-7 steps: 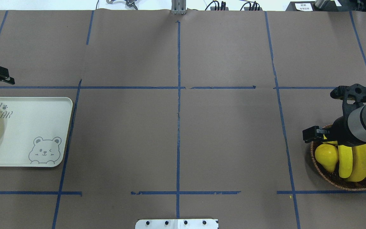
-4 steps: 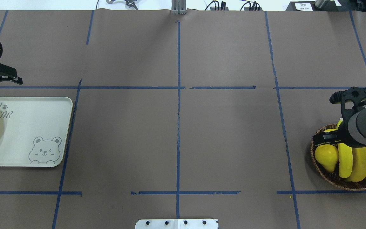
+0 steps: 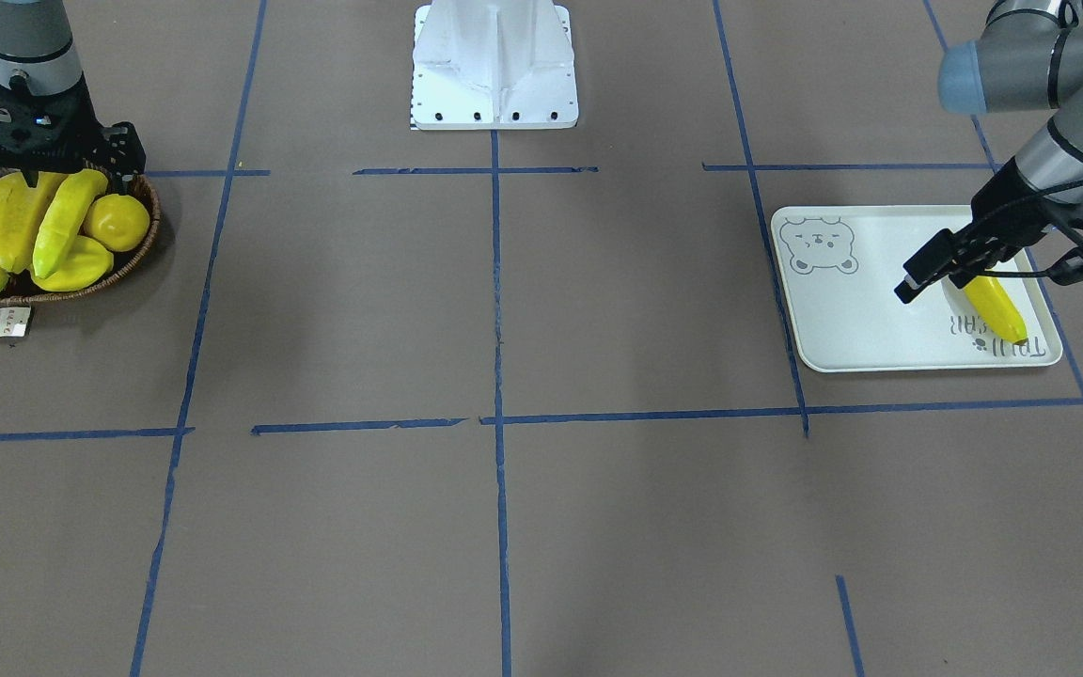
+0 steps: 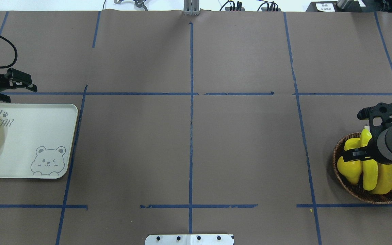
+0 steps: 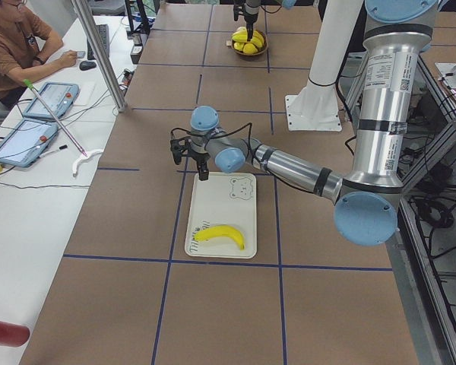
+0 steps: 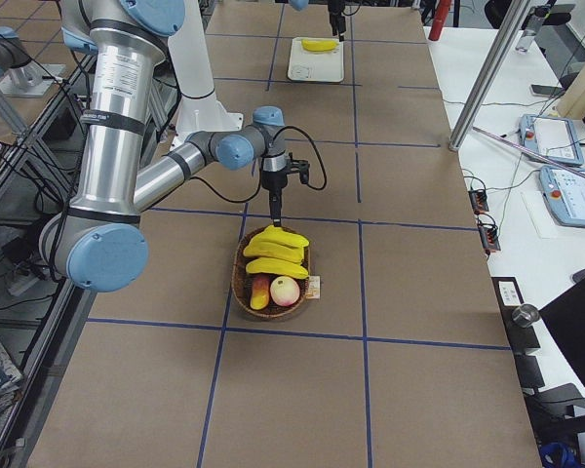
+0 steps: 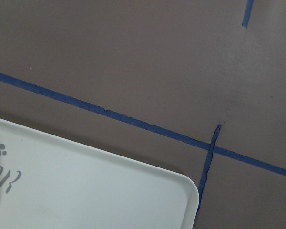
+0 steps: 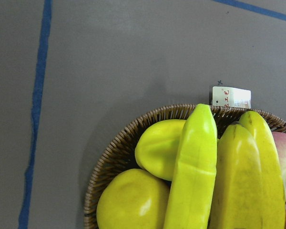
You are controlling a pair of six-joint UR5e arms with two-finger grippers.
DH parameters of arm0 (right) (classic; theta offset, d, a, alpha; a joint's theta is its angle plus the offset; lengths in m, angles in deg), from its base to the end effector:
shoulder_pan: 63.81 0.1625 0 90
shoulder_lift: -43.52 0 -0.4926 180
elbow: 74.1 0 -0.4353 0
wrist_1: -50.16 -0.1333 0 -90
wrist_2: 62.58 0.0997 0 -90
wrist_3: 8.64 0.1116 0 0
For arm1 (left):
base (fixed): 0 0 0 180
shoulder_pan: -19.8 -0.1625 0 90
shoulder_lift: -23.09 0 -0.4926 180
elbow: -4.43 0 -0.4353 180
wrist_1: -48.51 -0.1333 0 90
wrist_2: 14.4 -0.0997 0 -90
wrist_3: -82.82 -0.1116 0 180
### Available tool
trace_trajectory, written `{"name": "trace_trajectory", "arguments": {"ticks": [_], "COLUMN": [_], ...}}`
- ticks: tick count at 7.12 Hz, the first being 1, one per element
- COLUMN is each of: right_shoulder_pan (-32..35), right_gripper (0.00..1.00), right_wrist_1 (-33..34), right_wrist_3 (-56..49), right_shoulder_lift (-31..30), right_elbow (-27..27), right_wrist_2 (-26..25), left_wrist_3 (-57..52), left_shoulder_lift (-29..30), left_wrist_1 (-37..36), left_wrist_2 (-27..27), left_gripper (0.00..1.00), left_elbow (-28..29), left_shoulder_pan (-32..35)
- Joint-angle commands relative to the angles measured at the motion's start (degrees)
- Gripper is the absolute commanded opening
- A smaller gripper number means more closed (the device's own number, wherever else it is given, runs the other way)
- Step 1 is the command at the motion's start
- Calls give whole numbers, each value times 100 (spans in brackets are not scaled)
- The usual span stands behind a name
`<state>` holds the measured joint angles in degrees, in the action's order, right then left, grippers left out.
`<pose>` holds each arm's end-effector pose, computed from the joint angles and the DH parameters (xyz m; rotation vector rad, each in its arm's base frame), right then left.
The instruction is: Transfer all bananas from basket to plate
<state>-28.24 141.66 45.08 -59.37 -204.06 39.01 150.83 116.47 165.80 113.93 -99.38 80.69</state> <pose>-0.2729 -0.3315 0.5002 0.0999 -0.4769 -0.0573 0.2249 -0.5356 0.5182 0.0185 0.9826 -0.3644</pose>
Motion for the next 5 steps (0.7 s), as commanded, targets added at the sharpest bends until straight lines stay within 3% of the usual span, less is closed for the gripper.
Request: {"name": "trace_trajectory", "arguments": {"ticks": [1,5], "right_shoulder_pan": [-250,-287], "right_gripper": [100,96], "right_wrist_1": [-352,-335], "right_wrist_3": [76,68], "right_shoulder_lift": [-152,-248], "right_elbow": [154,357], "right_wrist_2": [10,71], "left_wrist_3": [10,10], "left_shoulder_lift": [5,-4], "left_wrist_1": [-5,-5], "left_wrist_2": [-1,8], "left_gripper": [100,100], "left_elbow": [-16,-7], "left_shoulder_pan": [-16,-16]}}
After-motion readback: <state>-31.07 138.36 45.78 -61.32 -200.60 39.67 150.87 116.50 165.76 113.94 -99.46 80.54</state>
